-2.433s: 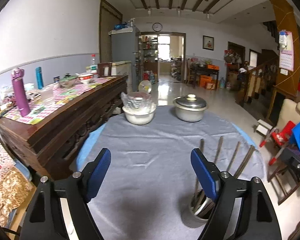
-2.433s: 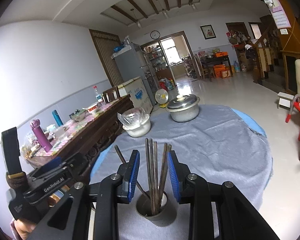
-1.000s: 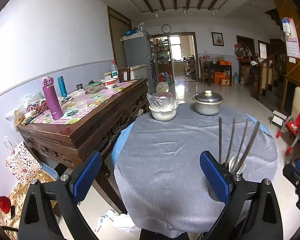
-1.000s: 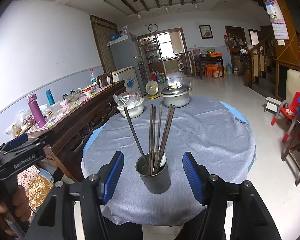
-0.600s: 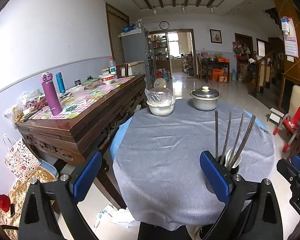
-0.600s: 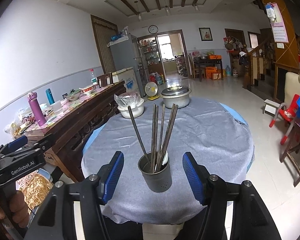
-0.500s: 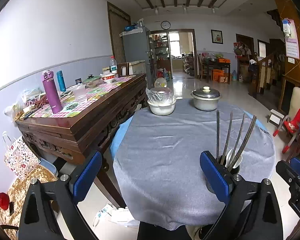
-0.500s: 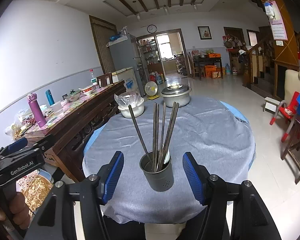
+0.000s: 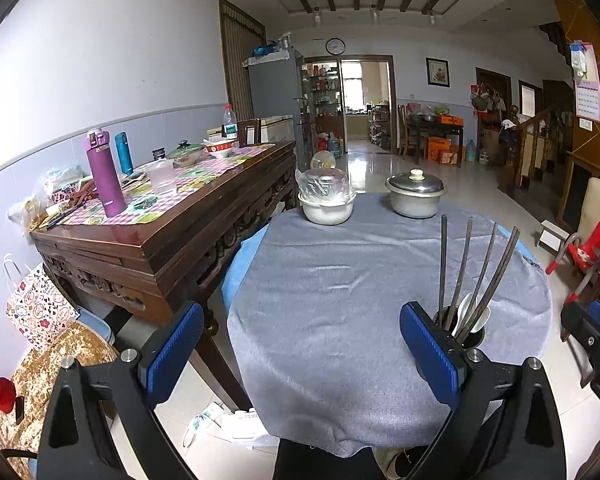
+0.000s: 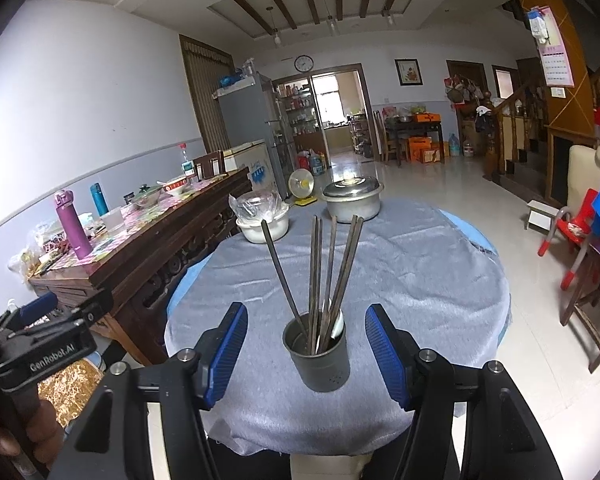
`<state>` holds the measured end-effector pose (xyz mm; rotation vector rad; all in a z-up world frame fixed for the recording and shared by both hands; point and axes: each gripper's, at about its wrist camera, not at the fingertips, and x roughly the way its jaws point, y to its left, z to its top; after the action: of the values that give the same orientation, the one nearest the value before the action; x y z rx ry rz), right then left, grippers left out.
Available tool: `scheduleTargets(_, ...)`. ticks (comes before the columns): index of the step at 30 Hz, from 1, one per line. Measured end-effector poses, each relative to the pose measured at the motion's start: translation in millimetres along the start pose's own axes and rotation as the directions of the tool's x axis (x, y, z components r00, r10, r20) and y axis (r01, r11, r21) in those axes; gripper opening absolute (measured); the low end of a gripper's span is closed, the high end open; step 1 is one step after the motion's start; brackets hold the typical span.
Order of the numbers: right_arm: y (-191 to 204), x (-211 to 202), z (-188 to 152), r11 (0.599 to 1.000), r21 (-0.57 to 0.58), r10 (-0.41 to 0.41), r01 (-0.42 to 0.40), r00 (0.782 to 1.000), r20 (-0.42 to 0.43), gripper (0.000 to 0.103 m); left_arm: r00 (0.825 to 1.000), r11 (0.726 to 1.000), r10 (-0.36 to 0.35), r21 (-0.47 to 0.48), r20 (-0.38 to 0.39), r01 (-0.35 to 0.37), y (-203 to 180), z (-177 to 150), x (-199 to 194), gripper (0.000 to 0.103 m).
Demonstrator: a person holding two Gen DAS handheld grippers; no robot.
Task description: Organize utensils
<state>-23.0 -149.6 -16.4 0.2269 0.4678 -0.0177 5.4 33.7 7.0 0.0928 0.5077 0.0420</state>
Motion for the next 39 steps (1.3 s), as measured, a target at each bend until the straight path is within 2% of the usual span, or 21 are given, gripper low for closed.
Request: scheduleTargets(39, 5, 0, -3, 1.0, -0.004, 0.01, -0.01, 1.0, 0.001, 0.066, 1.0, 1.0, -0.008, 0.004, 0.011, 0.008, 0, -2, -11, 0.098)
